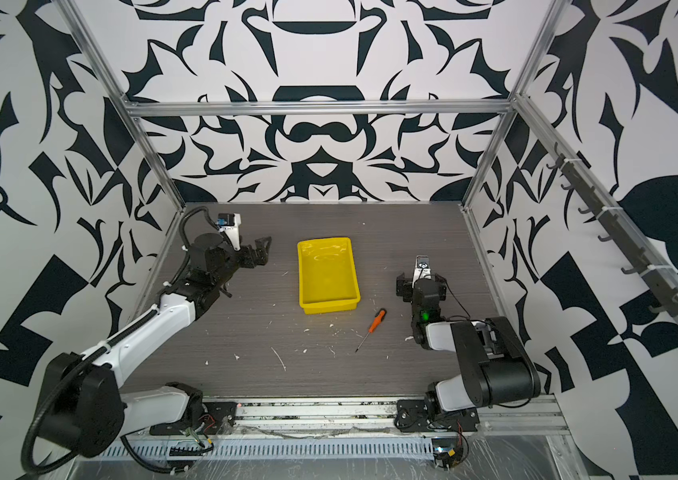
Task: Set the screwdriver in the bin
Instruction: 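Move the right gripper toward the orange-handled screwdriver while the left arm lifts forward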
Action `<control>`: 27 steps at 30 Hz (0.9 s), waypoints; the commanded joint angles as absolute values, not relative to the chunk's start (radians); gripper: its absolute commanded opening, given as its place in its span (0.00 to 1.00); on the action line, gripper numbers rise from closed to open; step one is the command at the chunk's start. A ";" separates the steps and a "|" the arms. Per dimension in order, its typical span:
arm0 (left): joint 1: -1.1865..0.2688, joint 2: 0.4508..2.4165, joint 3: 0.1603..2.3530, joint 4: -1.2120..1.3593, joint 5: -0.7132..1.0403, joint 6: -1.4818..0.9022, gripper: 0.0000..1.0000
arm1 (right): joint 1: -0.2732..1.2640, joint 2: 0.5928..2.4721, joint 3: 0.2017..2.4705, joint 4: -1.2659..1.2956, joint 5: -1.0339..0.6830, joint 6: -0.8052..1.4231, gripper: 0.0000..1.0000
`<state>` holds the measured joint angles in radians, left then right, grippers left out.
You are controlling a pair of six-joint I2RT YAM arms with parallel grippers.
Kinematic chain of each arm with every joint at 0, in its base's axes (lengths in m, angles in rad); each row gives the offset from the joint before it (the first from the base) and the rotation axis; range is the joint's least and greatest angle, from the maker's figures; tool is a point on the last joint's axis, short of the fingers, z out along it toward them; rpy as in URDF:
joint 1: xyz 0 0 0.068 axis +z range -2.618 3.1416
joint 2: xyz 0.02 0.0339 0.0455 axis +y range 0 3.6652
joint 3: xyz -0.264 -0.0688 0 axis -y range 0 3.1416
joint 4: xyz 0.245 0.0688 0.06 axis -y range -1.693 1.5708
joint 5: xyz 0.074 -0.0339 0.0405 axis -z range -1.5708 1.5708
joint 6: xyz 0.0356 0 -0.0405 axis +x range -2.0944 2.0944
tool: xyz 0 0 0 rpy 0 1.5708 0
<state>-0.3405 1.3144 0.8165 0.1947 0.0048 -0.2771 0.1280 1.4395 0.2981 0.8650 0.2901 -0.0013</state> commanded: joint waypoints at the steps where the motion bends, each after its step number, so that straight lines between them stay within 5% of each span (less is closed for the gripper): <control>1: -0.347 1.413 0.892 -0.046 0.128 -0.347 1.00 | 0.135 1.378 0.298 0.867 0.313 0.009 1.00; 5: -0.351 1.390 0.889 -0.075 0.058 -0.363 1.00 | 0.135 1.287 0.318 0.750 0.346 0.008 1.00; 10: -0.349 1.193 0.738 -0.019 -0.050 -0.415 1.00 | 0.135 1.065 0.511 0.192 0.388 0.080 1.00; 14: -0.349 1.109 0.632 0.016 -0.199 -0.553 1.00 | 0.130 1.006 0.640 -0.300 0.602 0.703 0.99; 27: -0.347 1.252 0.659 0.034 -0.048 -0.659 1.00 | 0.038 1.050 0.685 -0.311 0.258 0.805 1.00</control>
<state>-0.3489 1.2209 0.6243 0.0269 -0.1005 -0.6197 0.0536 1.0462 0.6292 -0.2398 0.3119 0.7452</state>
